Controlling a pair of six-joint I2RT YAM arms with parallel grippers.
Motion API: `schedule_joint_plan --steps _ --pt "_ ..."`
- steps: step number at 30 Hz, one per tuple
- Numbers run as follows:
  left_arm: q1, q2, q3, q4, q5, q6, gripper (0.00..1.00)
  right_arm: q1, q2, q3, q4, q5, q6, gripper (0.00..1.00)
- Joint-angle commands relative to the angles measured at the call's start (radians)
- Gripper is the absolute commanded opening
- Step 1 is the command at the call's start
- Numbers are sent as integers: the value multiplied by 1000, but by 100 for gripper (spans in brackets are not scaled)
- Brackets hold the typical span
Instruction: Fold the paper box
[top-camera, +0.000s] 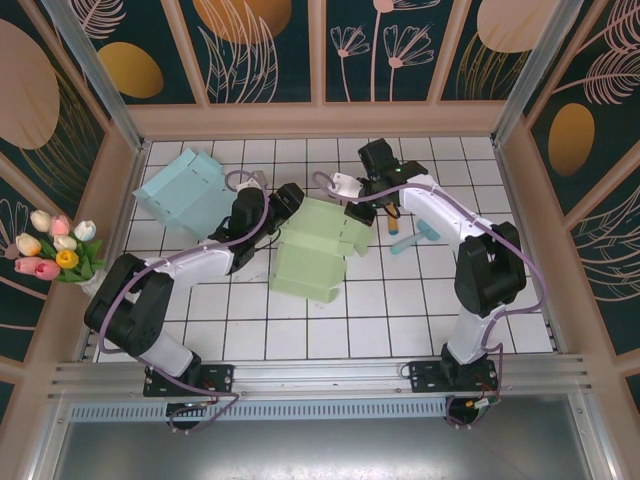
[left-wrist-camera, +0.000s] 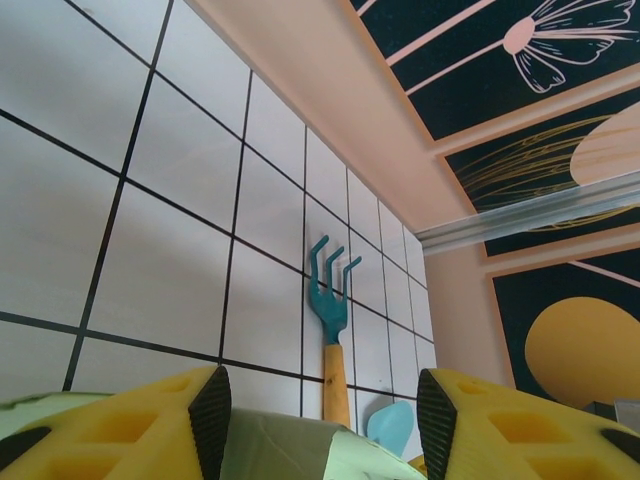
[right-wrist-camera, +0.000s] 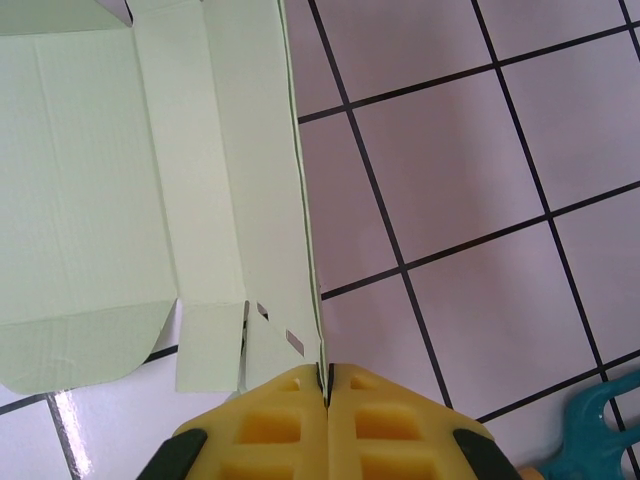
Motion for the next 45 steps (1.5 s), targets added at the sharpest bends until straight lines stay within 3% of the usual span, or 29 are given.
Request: schedule_joint_plan --steps 1,4,8,14,19,24,29,34,39,45 --pt "-11 -55 18 -54 -46 94 54 -6 -43 -14 29 -11 -10 0" --pt "-11 -134 -15 -157 -169 234 56 -9 -49 -18 35 -7 -8 0" --pt "-5 -237 -139 -170 -284 322 60 -13 -45 -18 39 2 -4 0" --pt "-4 -250 -294 20 -88 427 59 -15 -28 -9 25 10 0 0" --pt "-3 -179 -312 72 -66 502 58 -15 -25 -11 24 9 -2 0" --pt "-4 -159 -296 82 -131 546 64 -16 -23 -9 24 7 -3 0" --pt "-3 -90 -207 -62 -271 540 71 -15 -22 -10 23 7 -6 0" --pt "-2 -35 -180 -48 -246 531 71 -16 -19 -11 23 6 -7 0" --pt "-1 13 -140 -82 -289 528 72 -16 -22 -11 22 -2 -13 0" --pt "0 55 -143 -7 -234 562 71 -15 -25 -19 23 -16 -24 0"
